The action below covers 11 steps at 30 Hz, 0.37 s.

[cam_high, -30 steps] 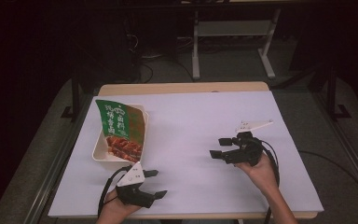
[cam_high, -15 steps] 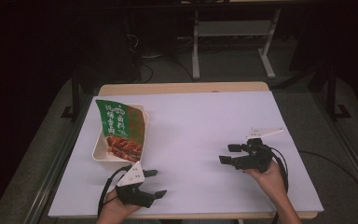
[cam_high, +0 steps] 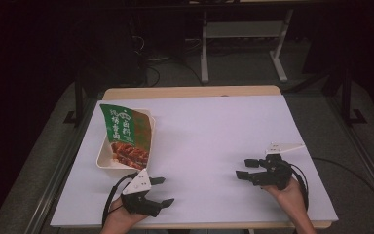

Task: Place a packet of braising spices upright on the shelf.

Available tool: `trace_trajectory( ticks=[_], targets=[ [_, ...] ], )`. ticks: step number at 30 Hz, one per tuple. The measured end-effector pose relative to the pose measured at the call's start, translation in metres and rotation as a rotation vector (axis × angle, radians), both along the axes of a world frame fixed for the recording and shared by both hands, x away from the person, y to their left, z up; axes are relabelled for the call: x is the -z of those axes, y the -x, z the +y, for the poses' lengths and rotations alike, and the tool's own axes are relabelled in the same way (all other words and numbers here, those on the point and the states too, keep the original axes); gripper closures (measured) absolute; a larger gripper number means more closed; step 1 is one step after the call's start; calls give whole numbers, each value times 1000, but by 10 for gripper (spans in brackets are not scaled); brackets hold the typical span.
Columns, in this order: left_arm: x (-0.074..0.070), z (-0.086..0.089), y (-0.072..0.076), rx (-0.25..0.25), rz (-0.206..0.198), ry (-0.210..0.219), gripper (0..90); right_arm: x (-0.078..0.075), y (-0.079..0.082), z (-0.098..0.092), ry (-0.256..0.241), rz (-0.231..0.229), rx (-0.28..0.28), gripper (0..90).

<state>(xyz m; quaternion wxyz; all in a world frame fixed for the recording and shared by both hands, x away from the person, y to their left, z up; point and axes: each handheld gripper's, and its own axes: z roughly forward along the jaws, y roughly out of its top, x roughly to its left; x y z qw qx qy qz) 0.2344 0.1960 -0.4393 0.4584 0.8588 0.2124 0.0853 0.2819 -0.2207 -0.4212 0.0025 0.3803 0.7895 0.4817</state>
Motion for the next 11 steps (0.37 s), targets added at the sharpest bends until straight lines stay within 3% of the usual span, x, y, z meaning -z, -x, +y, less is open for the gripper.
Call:
trace_trajectory(
  ticks=[6, 9, 11],
  targets=[
    [0, -1, 1, 5, -1, 0, 247, 13, 12, -3, -15, -3, 17, 296],
    [0, -1, 1, 7, -1, 2, 247, 18, 19, -3, 2, 12, 19, 289],
    [0, -1, 1, 8, -4, 1, 246, 17, 22, -1, 24, -3, 18, 280]
  ],
)
